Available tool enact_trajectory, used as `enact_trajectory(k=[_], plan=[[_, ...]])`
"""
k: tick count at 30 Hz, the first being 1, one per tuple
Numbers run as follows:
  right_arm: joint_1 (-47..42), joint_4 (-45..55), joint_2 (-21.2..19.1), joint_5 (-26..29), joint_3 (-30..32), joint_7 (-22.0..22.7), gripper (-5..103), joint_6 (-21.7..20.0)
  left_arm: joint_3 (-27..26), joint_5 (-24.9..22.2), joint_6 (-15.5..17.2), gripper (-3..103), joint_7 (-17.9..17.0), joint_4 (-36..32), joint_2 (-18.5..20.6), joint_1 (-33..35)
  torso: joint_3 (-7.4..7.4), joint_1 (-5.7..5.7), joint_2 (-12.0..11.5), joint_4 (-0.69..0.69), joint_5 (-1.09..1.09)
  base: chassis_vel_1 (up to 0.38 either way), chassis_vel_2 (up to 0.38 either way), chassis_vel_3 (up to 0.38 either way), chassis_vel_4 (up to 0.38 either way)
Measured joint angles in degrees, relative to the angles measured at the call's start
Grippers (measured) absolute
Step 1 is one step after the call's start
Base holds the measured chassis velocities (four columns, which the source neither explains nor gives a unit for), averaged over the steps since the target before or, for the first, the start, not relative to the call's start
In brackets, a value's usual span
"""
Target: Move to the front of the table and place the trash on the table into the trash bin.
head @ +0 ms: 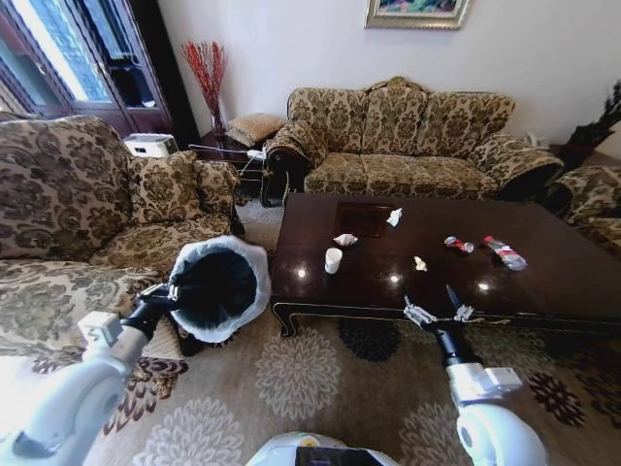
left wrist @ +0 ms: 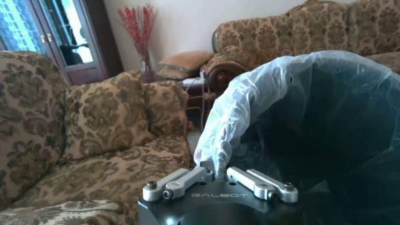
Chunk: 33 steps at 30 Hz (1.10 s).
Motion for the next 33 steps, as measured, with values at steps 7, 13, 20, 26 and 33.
enact_trajectory(k=[7,13,20,26,33], plan=[[3.91,-1.27,0.15,3.12,-0.57,-0.93,100,3.10,-0.19,-1.65,-0.93,0,-0.58,0.24,1.82,-1.37,0.00,0.00,0.00,0.02,0.05,0.000,0.000,0.000,0.000],[2.56,-1.05,1.43,3.66,-1.51,-1.27,100,1.28,1.70,-2.24,-4.32,0,-0.08,-0.71,0.12,-1.55,0.00,0.00,0.00,0.00,0.02,0.000,0.000,0.000,0.000],[1.78,-0.74,1.85,3.32,-1.37,-1.49,100,1.70,2.60,-2.48,-5.75,0,0.65,-1.52,-0.98,-1.53,-0.01,-0.01,0.00,0.01,0.03,0.000,0.000,0.000,0.000],[1.31,-0.71,2.02,3.19,-1.37,-1.76,100,2.28,2.64,-2.49,-5.93,0,0.82,-2.22,-1.53,-1.25,-0.01,-0.01,0.01,0.01,0.02,-0.071,0.082,0.064,-0.070],[1.21,-1.19,2.07,2.68,-1.48,-2.65,100,3.62,2.62,-2.51,-5.95,0,0.84,-2.68,-2.00,-0.96,0.00,0.02,0.00,0.01,0.02,-0.100,0.106,0.105,-0.103]])
